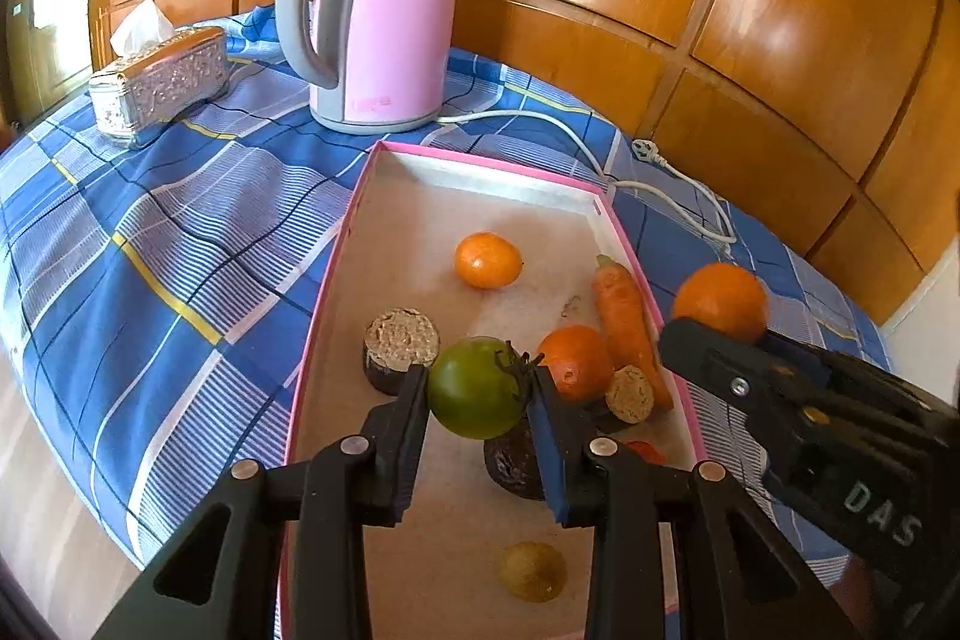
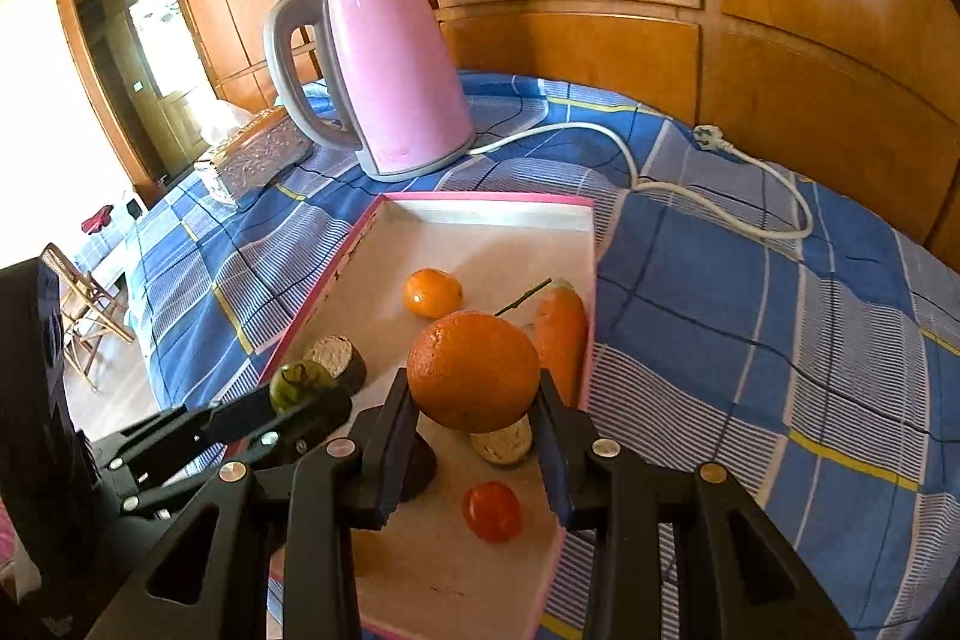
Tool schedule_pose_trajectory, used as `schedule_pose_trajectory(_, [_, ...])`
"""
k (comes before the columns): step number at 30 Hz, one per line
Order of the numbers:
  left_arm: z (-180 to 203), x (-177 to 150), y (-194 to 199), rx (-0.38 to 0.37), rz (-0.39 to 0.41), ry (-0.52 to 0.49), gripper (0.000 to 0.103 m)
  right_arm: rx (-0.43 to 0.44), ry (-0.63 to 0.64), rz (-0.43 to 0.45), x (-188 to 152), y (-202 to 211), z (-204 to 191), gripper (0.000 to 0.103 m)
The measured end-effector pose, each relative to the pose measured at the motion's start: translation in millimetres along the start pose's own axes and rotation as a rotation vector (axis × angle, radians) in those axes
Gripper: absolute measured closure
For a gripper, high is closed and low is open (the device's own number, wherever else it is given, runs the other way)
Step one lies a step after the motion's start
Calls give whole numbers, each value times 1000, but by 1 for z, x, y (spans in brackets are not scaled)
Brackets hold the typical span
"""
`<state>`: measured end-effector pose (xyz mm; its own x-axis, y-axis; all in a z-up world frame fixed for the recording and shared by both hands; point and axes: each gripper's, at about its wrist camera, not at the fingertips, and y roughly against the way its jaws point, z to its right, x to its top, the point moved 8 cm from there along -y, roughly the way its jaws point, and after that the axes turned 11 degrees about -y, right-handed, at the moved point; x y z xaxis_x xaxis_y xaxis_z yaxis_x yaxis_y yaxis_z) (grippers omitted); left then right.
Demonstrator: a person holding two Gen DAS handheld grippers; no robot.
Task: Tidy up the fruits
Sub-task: 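Lower both fruits into the white tray and open both tools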
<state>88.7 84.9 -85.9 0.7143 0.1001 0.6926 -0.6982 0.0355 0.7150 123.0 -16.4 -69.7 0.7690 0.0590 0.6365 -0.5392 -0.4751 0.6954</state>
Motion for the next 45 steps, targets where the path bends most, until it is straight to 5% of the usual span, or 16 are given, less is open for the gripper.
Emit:
schedule_pose_trajectory(23, [-12,-6,-16,-1,-17,8,61,123,-57,-120,3,-47,-23,60])
schedule_pose_trajectory(45, [-10,-11,6,35,0,8,59,49,-111,-60,-14,-9,-2,59])
